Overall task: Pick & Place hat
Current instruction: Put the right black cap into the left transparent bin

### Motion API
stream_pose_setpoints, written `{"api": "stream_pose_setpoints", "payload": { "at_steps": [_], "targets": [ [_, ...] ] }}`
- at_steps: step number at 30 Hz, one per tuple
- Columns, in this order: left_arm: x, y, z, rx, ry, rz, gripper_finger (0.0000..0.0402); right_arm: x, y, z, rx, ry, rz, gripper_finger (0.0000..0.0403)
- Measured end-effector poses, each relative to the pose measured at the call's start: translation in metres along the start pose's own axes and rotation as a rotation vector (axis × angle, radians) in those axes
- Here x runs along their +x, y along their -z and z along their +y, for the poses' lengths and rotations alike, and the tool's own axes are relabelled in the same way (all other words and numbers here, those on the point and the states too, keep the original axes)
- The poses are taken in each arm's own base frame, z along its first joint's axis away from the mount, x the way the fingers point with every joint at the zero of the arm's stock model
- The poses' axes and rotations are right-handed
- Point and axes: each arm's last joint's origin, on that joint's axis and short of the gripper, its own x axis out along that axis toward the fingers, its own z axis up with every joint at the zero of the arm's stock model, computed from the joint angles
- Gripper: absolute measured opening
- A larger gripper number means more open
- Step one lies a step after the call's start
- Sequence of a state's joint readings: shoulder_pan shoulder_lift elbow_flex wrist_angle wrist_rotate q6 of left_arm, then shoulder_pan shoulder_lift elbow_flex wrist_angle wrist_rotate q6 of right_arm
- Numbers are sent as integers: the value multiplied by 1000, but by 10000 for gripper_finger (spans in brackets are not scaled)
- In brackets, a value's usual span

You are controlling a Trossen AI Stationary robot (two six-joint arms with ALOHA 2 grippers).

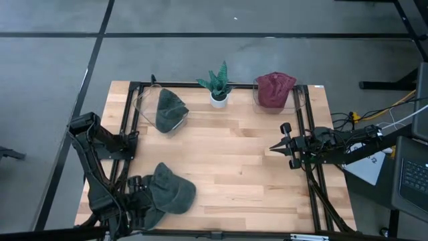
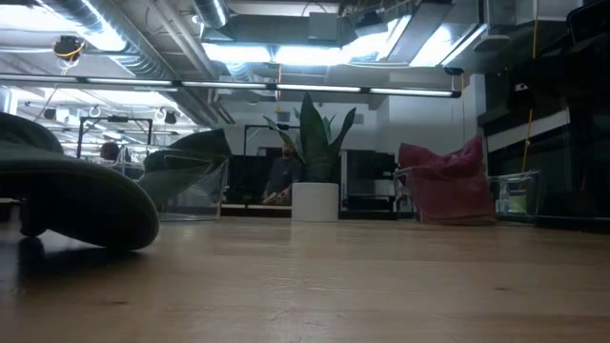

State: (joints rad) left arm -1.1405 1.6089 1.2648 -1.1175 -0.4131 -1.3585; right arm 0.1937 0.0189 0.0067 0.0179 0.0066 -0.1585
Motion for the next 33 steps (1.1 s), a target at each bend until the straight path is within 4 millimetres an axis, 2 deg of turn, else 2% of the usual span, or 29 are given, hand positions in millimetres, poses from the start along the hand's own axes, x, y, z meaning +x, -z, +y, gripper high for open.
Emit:
{"api": "stream_pose_setpoints", "payload": {
  "at_steps": [8, 13, 23, 33],
  "targets": [
    [-1, 3, 0, 136, 4, 7, 219, 0, 0, 0, 0, 0, 0, 26],
    [-1, 0, 1, 198, -19, -51, 220, 0, 0, 0, 0, 0, 0, 26],
    [9, -22, 8, 416, -79, -69, 219, 0, 0, 0, 0, 0, 0, 26],
    [20, -45, 17, 523, -84, 15, 215, 0, 0, 0, 0, 0, 0, 26]
  ]
}}
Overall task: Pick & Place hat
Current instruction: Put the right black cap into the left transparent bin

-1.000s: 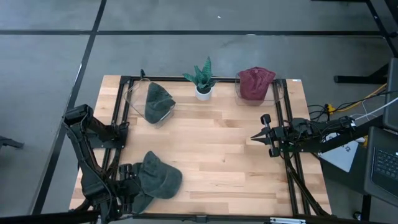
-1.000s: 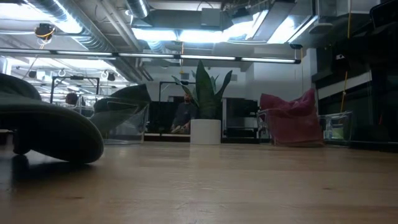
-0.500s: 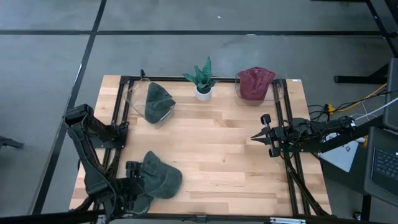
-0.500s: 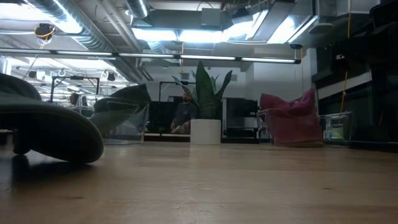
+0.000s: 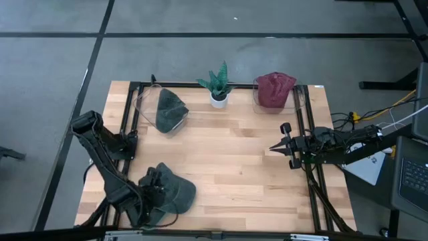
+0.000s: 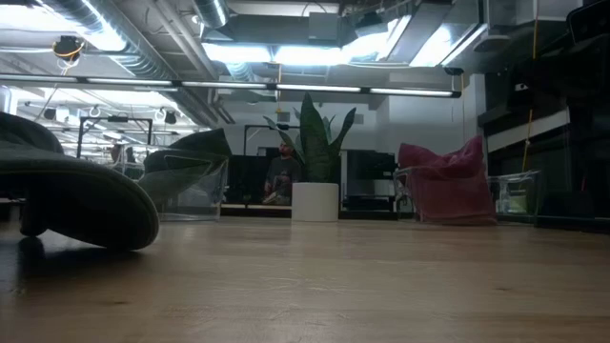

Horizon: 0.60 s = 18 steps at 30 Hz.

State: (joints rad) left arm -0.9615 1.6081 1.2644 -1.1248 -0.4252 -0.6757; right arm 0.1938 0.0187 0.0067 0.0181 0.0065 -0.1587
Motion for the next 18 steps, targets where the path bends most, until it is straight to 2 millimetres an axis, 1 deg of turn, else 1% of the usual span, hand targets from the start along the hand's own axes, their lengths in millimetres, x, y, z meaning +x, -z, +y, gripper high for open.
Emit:
{"api": "stream_pose_setpoints", "payload": {
  "at_steps": [7, 13, 18],
  "targets": [
    [8, -9, 20, 19, -19, 14, 215, 0, 0, 0, 0, 0, 0, 26],
    [25, 4, 42, 31, 20, 40, 216, 0, 0, 0, 0, 0, 0, 26],
    [27, 14, 59, 4, 44, 51, 214, 0, 0, 0, 0, 0, 0, 26]
  ]
}}
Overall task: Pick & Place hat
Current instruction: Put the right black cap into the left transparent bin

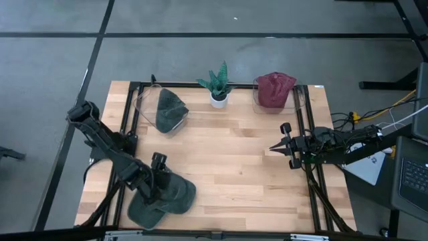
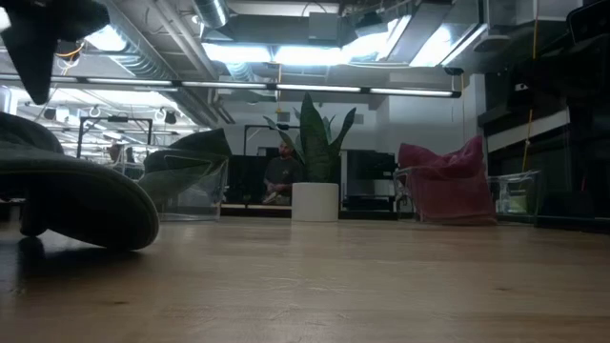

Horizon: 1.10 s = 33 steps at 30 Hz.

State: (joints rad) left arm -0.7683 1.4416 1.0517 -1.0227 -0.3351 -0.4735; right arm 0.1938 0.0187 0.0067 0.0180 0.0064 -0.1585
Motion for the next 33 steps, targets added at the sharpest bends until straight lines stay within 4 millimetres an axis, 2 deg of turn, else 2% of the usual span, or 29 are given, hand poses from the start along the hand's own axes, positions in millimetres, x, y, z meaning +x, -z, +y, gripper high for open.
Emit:
{"api": "stream_pose_setpoints", "payload": {
  "at_steps": [7, 13, 17, 23, 33],
  "targets": [
    [-3, 0, 16, -73, 81, 22, 216, 0, 0, 0, 0, 0, 0, 26],
    [-2, -7, 14, 73, 205, -19, 213, 0, 0, 0, 0, 0, 0, 26],
    [4, -19, 8, 107, 312, -67, 212, 0, 0, 0, 0, 0, 0, 26],
    [23, -23, 4, 129, 242, -25, 214, 0, 0, 0, 0, 0, 0, 26],
    [47, -29, -4, 146, 227, 25, 214, 0, 0, 0, 0, 0, 0, 26]
  ]
}}
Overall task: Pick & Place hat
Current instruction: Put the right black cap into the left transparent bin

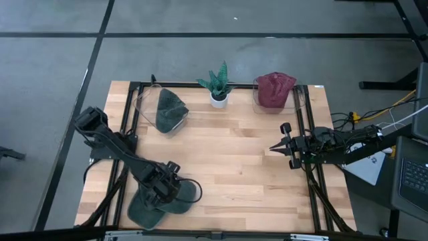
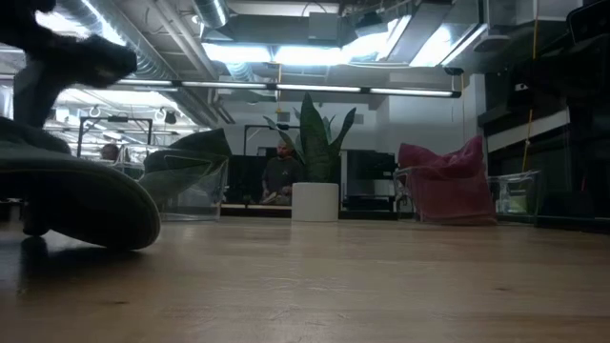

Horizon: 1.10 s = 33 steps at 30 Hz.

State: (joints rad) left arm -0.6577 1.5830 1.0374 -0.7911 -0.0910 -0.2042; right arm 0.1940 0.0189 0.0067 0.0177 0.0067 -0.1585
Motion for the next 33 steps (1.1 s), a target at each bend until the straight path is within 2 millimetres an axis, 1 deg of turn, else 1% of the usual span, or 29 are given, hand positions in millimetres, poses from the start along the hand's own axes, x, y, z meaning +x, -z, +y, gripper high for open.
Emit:
{"api": "stream_pose_setpoints", "payload": {
  "at_steps": [7, 10, 12, 14, 17, 25, 27, 33],
  "targets": [
    [22, -4, 4, -78, -9, 63, 210, 0, 0, 0, 0, 0, 0, 26],
    [29, -4, 5, -96, -15, 85, 208, 0, 0, 0, 0, 0, 0, 26],
    [32, -4, 5, -98, -18, 95, 199, 0, 0, 0, 0, 0, -1, 26],
    [34, -4, 5, -122, -21, 102, 183, 0, 0, 0, 0, 0, 0, 26],
    [35, -4, 5, -163, -30, 106, 146, 0, 0, 0, 0, 0, 0, 26],
    [35, -4, 6, -189, -40, 105, 20, 0, 0, 0, 0, 0, 0, 26],
    [35, -4, 6, -205, -41, 104, 9, 0, 0, 0, 0, 0, 0, 26],
    [32, -4, 6, -226, -35, 104, 6, 0, 0, 0, 0, 0, -1, 26]
  ]
}}
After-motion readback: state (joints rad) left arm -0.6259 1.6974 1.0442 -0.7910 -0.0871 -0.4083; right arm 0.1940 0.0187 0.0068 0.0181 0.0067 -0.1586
